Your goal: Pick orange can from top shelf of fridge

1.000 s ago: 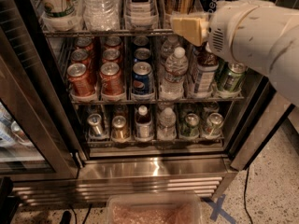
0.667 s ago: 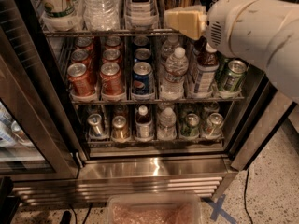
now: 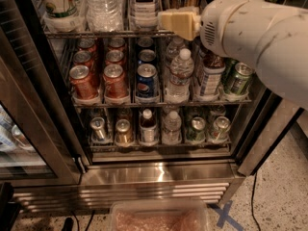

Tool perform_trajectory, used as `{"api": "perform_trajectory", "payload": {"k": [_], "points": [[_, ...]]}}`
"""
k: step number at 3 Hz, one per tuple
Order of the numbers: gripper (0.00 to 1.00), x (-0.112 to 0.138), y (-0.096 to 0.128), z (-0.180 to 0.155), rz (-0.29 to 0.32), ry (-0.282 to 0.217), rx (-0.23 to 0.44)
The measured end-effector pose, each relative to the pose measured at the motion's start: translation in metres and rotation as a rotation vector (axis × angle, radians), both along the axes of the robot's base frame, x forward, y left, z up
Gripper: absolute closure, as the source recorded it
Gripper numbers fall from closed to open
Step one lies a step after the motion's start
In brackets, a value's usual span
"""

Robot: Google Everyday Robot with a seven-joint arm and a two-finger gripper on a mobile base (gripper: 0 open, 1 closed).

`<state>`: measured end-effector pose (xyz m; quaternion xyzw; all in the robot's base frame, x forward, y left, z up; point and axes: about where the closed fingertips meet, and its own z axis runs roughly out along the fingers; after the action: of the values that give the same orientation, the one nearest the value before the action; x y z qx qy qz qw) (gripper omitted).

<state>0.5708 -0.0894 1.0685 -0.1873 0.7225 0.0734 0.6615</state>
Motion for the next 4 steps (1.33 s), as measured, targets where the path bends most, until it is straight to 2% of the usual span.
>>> {"api": "perform_trajectory", "payload": {"k": [1,2,3,4], "points": [[0.22,0.007,-0.004,-0.002,-0.008,-0.021,0.003],[0.22,0.014,-0.018,-0.001,-0.032,-0.052,0.014],[0.23,0.020,-0.023,-0.001,-0.044,-0.075,0.034],[0.19,0.022,-0.015,0.000,-0.034,-0.083,0.050]]}}
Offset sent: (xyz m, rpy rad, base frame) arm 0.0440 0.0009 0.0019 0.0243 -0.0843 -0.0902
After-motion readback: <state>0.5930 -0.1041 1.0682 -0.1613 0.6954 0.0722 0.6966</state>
